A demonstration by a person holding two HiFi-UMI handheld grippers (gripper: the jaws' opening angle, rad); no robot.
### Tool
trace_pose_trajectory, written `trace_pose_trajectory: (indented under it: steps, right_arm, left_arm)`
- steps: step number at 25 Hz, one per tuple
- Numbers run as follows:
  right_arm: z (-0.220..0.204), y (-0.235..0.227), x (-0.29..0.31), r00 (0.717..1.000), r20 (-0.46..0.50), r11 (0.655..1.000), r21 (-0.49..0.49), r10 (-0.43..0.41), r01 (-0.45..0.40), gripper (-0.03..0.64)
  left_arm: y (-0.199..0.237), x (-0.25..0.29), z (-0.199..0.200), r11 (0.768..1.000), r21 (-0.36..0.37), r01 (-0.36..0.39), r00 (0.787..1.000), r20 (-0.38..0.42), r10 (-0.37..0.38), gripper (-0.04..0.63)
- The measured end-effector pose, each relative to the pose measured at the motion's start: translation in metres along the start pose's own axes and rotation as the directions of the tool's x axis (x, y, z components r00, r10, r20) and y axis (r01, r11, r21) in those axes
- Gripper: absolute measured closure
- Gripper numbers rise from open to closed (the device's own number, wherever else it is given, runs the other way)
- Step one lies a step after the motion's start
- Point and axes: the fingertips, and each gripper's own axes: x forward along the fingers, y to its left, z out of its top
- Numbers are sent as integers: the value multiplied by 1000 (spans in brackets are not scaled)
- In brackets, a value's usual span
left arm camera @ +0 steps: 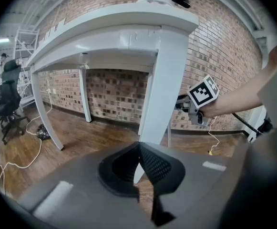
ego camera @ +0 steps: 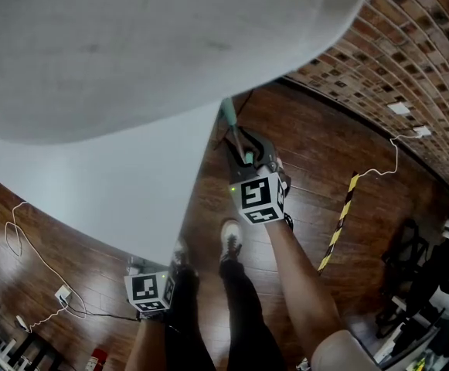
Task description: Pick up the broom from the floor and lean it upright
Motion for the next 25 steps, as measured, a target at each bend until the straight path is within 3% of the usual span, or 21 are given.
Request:
trace_pose_trajectory:
  steps: [8,11,13,21,25]
  right_arm:
    - [-12,-7,-6,999,-8,998,43,-47,47,472]
    - [-13,-7,-13,998,0,997,34,-63,63,525]
    - [-14,-5,-22,998,8,997,35,-65,65,604]
    - [-38,4,-60,990,-35,983,125,-133,137,604]
    - [-33,12,-93,984,-48,966,184,-174,179,604]
  left_arm:
    - [4,4,-2,1000,10,-13,1000,-21,13,595]
    - [4,4,-1,1000,9,-7,1000,-10,7,595]
    - [2,3,0,1000,1,1,1000,1,-1,595]
    - [10,-6,3,999,36,26,1000,-14,-26,595]
    - [21,-20,24,999,40,25,999,36,-26,595]
